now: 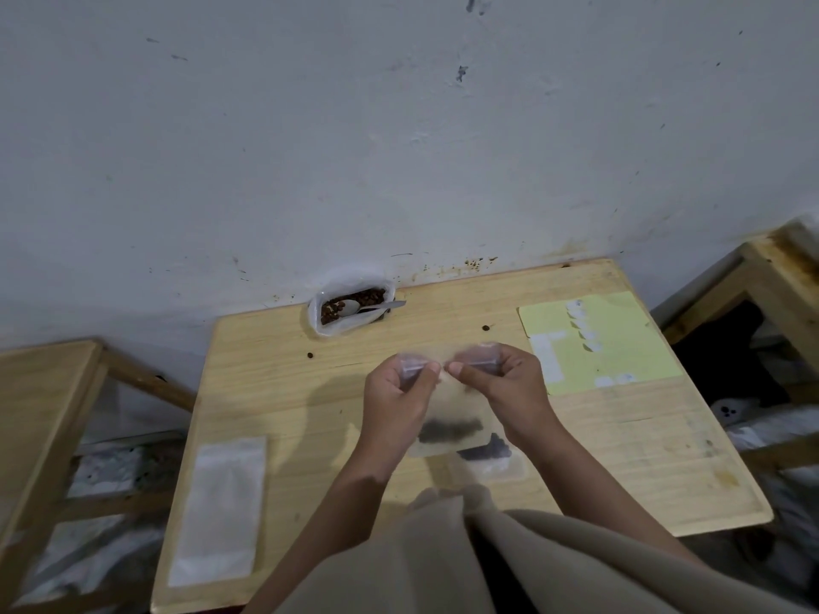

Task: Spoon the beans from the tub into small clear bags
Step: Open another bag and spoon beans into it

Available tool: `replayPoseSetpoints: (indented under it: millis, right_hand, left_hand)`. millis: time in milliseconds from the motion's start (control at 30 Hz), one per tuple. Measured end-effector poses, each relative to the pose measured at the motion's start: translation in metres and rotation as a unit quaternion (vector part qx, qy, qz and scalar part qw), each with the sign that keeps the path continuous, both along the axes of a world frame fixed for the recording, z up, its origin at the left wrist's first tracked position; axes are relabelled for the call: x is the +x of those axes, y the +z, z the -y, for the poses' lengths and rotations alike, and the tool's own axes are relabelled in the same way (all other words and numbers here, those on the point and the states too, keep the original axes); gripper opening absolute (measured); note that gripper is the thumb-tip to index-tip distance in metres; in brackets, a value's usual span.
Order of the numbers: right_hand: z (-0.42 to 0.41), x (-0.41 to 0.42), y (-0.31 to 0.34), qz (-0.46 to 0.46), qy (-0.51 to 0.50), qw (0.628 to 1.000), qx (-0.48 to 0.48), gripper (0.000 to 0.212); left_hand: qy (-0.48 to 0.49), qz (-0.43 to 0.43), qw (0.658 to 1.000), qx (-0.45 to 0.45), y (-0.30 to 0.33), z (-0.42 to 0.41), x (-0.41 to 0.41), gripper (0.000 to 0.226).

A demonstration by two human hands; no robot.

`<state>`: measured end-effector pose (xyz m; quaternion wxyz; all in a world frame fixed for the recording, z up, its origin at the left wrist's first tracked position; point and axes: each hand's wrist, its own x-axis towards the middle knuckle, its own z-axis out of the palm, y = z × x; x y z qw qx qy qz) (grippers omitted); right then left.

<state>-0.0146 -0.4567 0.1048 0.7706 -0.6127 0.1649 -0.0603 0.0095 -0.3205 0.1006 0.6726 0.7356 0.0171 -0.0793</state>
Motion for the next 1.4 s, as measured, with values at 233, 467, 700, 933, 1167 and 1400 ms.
replayPoseSetpoints:
  millis: [233,467,700,933,1167,1400]
  right_hand:
    - [0.014,0.0,-0.011,-0.042,-0.03,0.999,-0.013,0.018]
    - [0.023,-0.003,-0.026,-0.105,-0.04,0.993,-0.023,0.012]
    - [0.045,-0.006,-0.055,-0.204,0.007,0.97,-0.134,0.022]
    - [0.043,0.0,-0.091,-0.182,-0.034,0.943,-0.275,0.034]
    - [0.044,0.001,-0.096,-0.147,-0.018,0.893,-0.426,0.023]
    - [-0.028,0.005,-0.084,-0.052,0.008,0.901,-0.43,0.012]
  left_hand:
    - [0.016,-0.056,0.997,-0.047,-0.012,-0.002,-0.002,0.013]
    - [0.02,-0.068,0.997,-0.039,-0.021,0.002,0.0,0.017]
    - [0.03,-0.131,0.991,0.02,-0.057,0.018,-0.001,0.018]
    - [-0.033,-0.078,0.969,0.234,-0.094,0.031,-0.013,0.065]
    - [-0.043,-0.018,0.966,0.253,-0.087,0.019,-0.018,0.054]
    - [0.065,0.021,0.957,0.282,-0.083,-0.071,-0.026,0.04]
